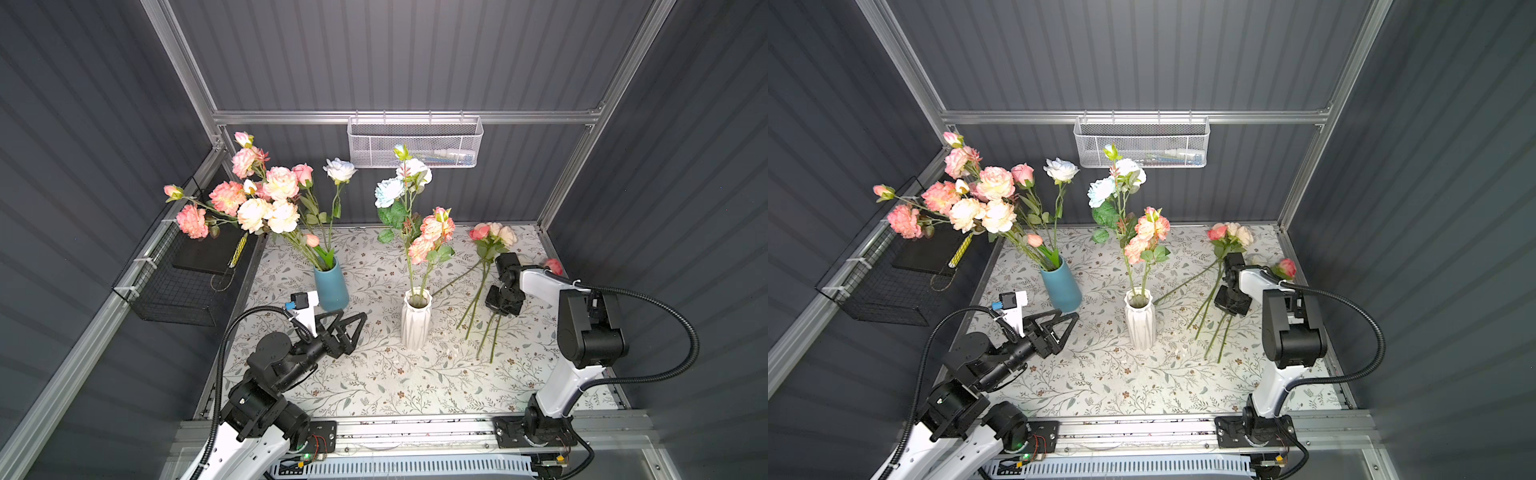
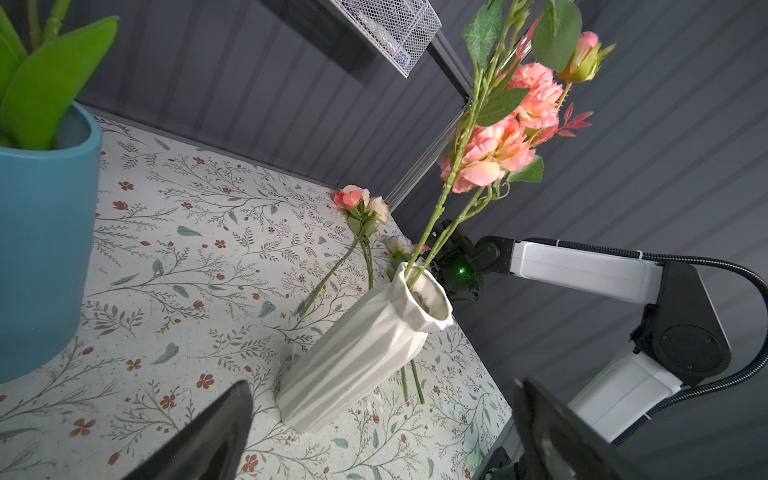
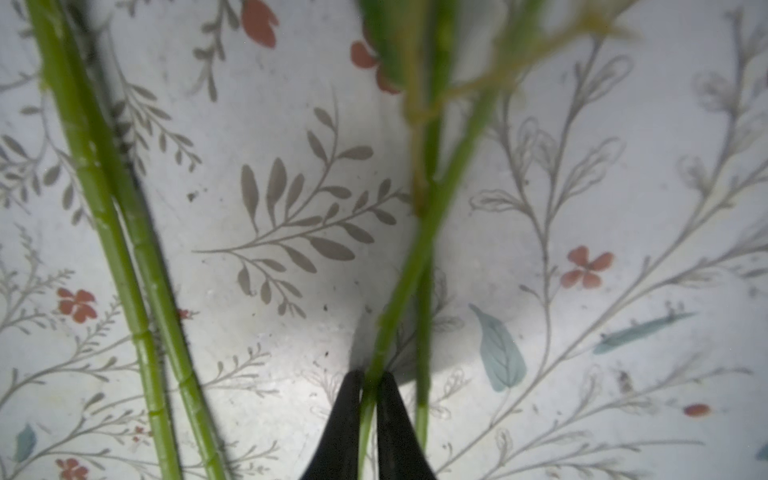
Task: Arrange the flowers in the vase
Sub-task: 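Close the right gripper on a loose rose stem while the left draws back, then lift the pink rose stem and carry it over the white vase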
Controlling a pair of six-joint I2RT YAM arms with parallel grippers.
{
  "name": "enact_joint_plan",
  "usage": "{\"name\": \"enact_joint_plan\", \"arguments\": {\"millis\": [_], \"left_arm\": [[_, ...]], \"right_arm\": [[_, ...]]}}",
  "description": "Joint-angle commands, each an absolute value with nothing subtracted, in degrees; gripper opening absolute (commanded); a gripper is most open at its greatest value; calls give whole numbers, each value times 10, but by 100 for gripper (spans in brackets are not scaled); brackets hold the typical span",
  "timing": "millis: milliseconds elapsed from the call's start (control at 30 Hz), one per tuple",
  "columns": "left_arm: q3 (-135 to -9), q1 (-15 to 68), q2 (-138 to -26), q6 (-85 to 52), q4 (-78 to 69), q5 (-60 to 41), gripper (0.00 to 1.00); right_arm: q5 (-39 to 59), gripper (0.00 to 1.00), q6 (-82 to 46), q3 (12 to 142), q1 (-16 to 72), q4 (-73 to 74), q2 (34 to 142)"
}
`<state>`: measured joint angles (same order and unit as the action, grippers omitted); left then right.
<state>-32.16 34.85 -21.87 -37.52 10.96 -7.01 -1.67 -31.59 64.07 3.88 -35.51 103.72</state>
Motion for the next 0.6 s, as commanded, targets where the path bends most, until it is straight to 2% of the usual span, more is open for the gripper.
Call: {"name": "enact_joint_plan", "arguments": {"millis": [0, 167, 567], "left_arm": [[-328, 350, -223, -360, 113, -64, 100], [-340, 350, -234, -359, 118, -65, 100], [-366, 350, -250, -366, 130, -51, 100]], "right_arm": [[-4, 7, -311, 637, 36, -346, 1018], [20, 0, -300, 597, 37, -299, 969], [71, 0, -262, 471, 51, -150, 742]]}}
